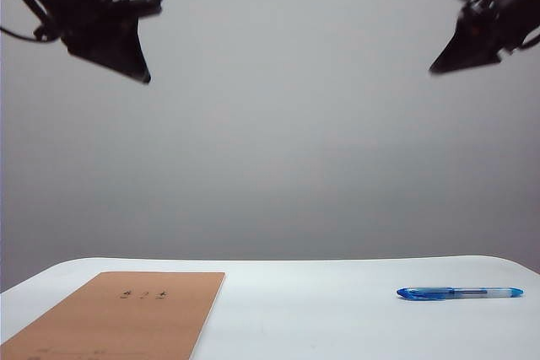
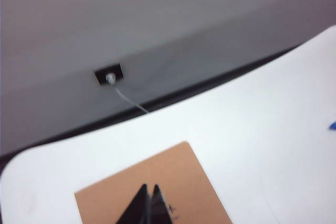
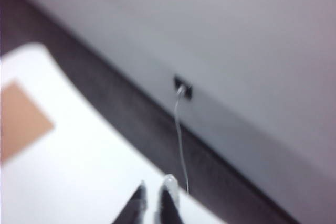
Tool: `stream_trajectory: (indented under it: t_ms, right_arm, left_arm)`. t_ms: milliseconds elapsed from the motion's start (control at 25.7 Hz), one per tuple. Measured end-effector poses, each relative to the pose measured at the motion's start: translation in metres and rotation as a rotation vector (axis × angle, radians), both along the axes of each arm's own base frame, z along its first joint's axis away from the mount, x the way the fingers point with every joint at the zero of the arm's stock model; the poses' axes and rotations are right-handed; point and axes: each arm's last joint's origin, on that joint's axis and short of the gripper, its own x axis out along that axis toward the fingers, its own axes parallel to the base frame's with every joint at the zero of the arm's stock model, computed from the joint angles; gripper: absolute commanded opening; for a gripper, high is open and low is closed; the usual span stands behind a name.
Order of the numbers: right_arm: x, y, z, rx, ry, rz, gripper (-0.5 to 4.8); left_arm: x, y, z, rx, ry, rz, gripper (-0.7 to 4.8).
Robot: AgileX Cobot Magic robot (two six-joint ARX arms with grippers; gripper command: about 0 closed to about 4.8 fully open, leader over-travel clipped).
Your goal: Pick up a pen on the table and place it on the notebook.
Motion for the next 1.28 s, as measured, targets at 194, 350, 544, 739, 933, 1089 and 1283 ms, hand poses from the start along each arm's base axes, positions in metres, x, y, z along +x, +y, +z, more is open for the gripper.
stream_trajectory:
  t_ms: [194, 350, 544, 739, 933, 1089, 1283]
  right_arm:
    - [0.006, 0.022, -0.048, -0.227, 0.145, 0.060, 1.21]
    - [0.006, 0.037, -0.095, -0.392, 0.319, 0.176, 2.51]
    - [0.010, 0.049, -0.128, -0.491, 0.388, 0.236, 3.08]
    - [0.015, 0.052, -0.176, -0.606, 0.464, 0.310, 3.10]
    - [0.017, 0.050, -0.183, -0.683, 0.434, 0.355, 3.10]
    - [0.018, 0.050, -0.190, -0.701, 0.445, 0.366, 3.09]
    - [0.019, 0.050, -0.197, -0.711, 0.447, 0.369, 3.06]
  left_arm:
    - [0.004, -0.002, -0.008, -0.014, 0.039, -0.035, -0.06]
    - [0.004, -0.003, -0.008, -0.030, 0.037, -0.054, -0.05]
    - [0.004, -0.003, -0.008, -0.031, 0.037, -0.054, -0.05]
    - [0.004, -0.004, -0.008, -0.041, 0.040, -0.070, -0.06]
    - [0.003, -0.004, -0.008, -0.054, 0.044, -0.092, -0.05]
    - [0.004, -0.004, -0.008, -0.054, 0.044, -0.092, -0.06]
    - [0.004, -0.004, -0.008, -0.055, 0.043, -0.092, -0.05]
